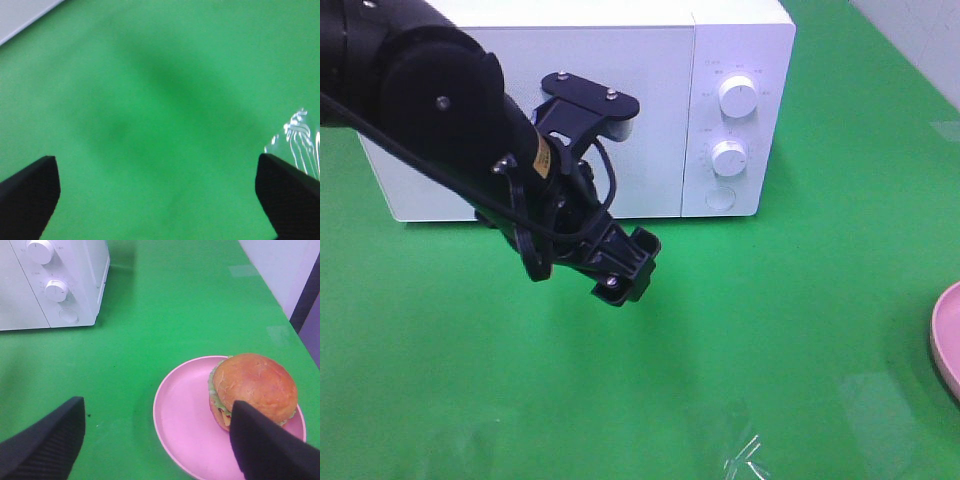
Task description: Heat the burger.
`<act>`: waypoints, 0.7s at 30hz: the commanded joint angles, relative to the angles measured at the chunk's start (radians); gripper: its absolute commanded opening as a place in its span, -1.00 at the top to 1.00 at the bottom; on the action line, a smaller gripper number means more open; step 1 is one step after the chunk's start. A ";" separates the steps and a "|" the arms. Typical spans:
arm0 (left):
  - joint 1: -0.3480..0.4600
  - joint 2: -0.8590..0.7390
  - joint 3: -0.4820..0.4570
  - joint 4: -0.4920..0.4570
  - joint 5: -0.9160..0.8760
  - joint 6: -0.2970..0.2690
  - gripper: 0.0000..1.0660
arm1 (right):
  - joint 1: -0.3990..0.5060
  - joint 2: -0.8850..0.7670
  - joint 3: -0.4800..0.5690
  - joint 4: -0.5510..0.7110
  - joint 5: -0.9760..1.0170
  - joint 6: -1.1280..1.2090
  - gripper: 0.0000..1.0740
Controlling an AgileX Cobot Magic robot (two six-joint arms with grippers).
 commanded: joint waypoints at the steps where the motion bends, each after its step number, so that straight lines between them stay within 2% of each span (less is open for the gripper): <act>1: -0.003 -0.049 -0.009 -0.023 0.165 -0.005 -0.92 | -0.008 -0.027 0.000 -0.001 -0.006 -0.008 -0.42; 6: 0.028 -0.081 -0.009 -0.035 0.271 -0.008 -0.92 | -0.008 -0.027 0.000 -0.001 -0.006 -0.008 -0.42; 8: 0.088 -0.105 -0.009 -0.051 0.335 -0.006 -0.92 | -0.008 -0.027 0.000 -0.001 -0.006 -0.008 -0.42; 9: 0.088 -0.105 -0.009 -0.051 0.335 -0.006 -0.92 | -0.008 -0.027 0.000 -0.001 -0.006 -0.008 -0.42; 10: 0.145 -0.118 -0.009 -0.061 0.358 0.009 -0.92 | -0.008 -0.027 0.000 -0.001 -0.006 -0.008 -0.42; 11: 0.145 -0.118 -0.009 -0.061 0.358 0.009 -0.92 | -0.008 -0.027 0.000 -0.001 -0.006 -0.008 -0.42; 12: 0.208 -0.133 -0.009 -0.077 0.385 0.046 -0.92 | -0.008 -0.027 0.000 -0.001 -0.006 -0.008 -0.42; 13: 0.208 -0.133 -0.009 -0.077 0.385 0.046 -0.92 | -0.008 -0.027 0.000 -0.001 -0.006 -0.008 -0.42; 15: 0.329 -0.149 -0.009 -0.125 0.464 0.126 -0.92 | -0.008 -0.027 0.000 -0.001 -0.006 -0.008 -0.42; 18: 0.371 -0.156 -0.009 -0.140 0.489 0.147 -0.92 | -0.008 -0.027 0.000 -0.001 -0.006 -0.008 -0.42; 19: 0.436 -0.167 -0.009 -0.166 0.513 0.184 -0.92 | -0.008 -0.027 0.000 -0.001 -0.006 -0.008 -0.42; 20: 0.436 -0.167 -0.009 -0.166 0.513 0.184 -0.92 | -0.008 -0.027 0.000 -0.001 -0.006 -0.008 -0.42; 21: 0.507 -0.180 -0.009 -0.184 0.529 0.202 -0.92 | -0.008 -0.027 0.000 -0.001 -0.006 -0.008 -0.42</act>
